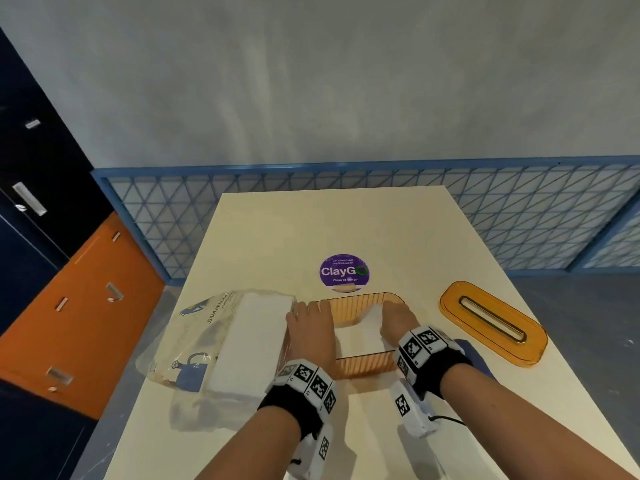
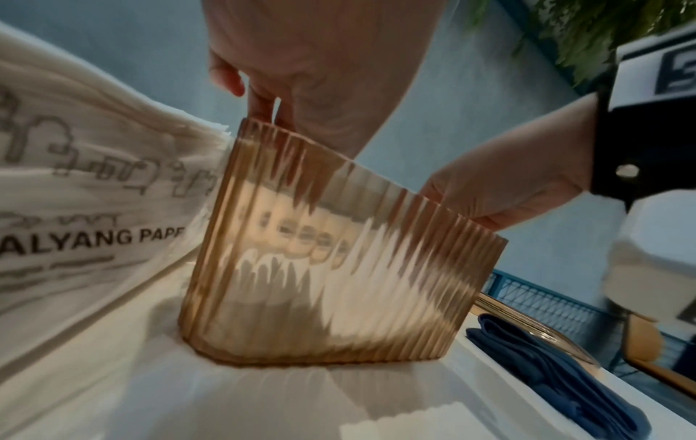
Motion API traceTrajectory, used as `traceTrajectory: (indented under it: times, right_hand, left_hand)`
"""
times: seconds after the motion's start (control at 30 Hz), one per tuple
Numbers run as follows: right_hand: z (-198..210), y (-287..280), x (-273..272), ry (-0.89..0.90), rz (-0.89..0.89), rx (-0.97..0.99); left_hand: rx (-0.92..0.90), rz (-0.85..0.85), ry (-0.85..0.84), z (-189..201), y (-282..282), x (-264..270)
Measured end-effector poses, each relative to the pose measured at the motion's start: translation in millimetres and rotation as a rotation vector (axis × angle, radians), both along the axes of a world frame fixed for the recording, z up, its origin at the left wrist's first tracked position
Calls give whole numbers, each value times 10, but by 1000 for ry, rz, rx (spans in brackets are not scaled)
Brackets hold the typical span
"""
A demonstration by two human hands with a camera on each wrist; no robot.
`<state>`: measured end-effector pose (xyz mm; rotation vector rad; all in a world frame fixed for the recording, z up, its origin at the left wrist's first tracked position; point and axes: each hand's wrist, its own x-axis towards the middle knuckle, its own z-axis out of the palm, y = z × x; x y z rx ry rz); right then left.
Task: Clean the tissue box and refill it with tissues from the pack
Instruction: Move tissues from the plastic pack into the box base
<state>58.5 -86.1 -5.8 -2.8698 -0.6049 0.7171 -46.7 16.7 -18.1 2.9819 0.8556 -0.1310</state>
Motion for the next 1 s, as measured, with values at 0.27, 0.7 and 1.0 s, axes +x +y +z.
traceTrajectory:
  times: [0.27,0.7,1.0]
  right_hand:
    - [-106,57,-32,-153,203,-46]
    - [-197,-31,135,44,177,-187]
    - [127,-355,253,-259,-5,181]
  left_hand:
    - [-349,-8,196,40,-43,181]
    - [-500,-22,216,-210,0,447]
    - [-335,115,-463,161,250,-2]
